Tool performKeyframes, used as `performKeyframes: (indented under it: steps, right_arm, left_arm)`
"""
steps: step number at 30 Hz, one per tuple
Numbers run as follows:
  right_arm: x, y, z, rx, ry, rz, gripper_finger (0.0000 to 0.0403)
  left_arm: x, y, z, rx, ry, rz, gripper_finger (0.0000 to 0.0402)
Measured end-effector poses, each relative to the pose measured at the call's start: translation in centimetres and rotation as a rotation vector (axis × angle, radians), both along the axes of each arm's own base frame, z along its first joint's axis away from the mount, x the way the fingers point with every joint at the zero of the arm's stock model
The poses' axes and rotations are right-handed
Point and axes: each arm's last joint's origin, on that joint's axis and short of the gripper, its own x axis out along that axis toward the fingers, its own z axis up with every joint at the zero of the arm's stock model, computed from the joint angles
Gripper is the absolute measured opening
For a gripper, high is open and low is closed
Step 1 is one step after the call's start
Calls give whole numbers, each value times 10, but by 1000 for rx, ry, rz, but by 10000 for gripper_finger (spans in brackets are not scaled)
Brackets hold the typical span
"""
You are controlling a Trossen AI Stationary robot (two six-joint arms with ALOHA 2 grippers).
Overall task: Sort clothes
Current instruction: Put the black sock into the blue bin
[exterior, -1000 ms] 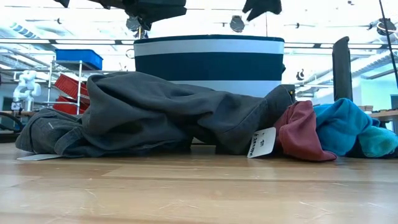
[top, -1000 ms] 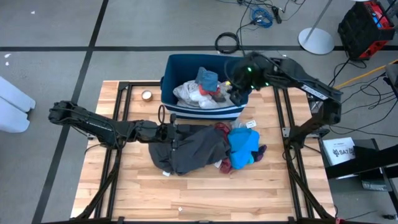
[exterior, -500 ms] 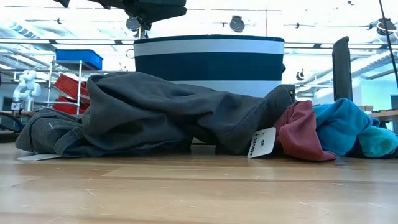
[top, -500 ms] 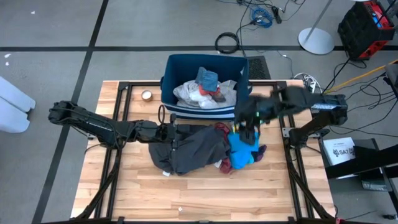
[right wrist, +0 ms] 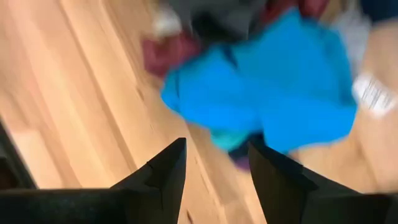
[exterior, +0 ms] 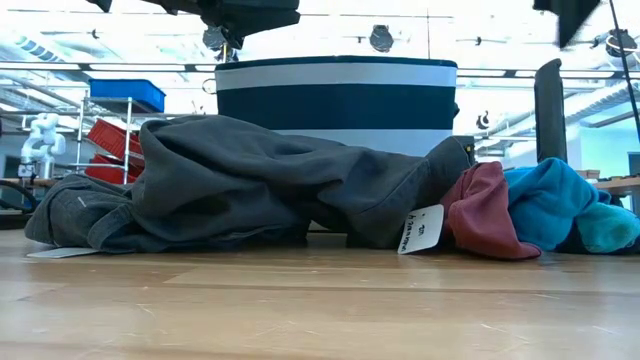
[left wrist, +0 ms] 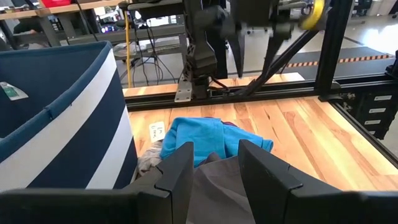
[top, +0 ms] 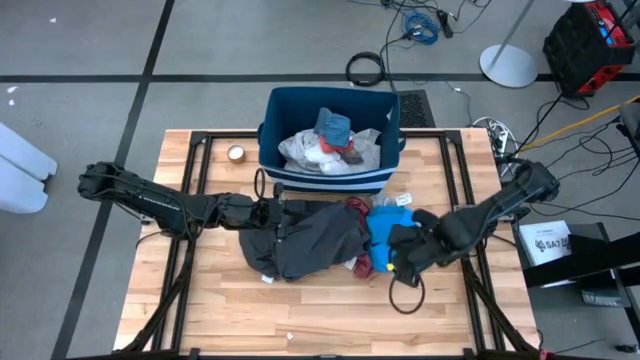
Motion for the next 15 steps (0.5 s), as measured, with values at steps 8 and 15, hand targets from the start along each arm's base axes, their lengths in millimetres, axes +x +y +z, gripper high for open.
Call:
performKeyframes:
  steps: [8, 15]
  right_arm:
    - [-19, 4, -68, 7, 171, -84, 161]
    - [-23, -9, -120, 62, 144, -137, 161]
  left_arm:
    - [0, 0, 0, -21, -4, 3, 137]
    - [0, 0, 0, -22, -3, 3, 137]
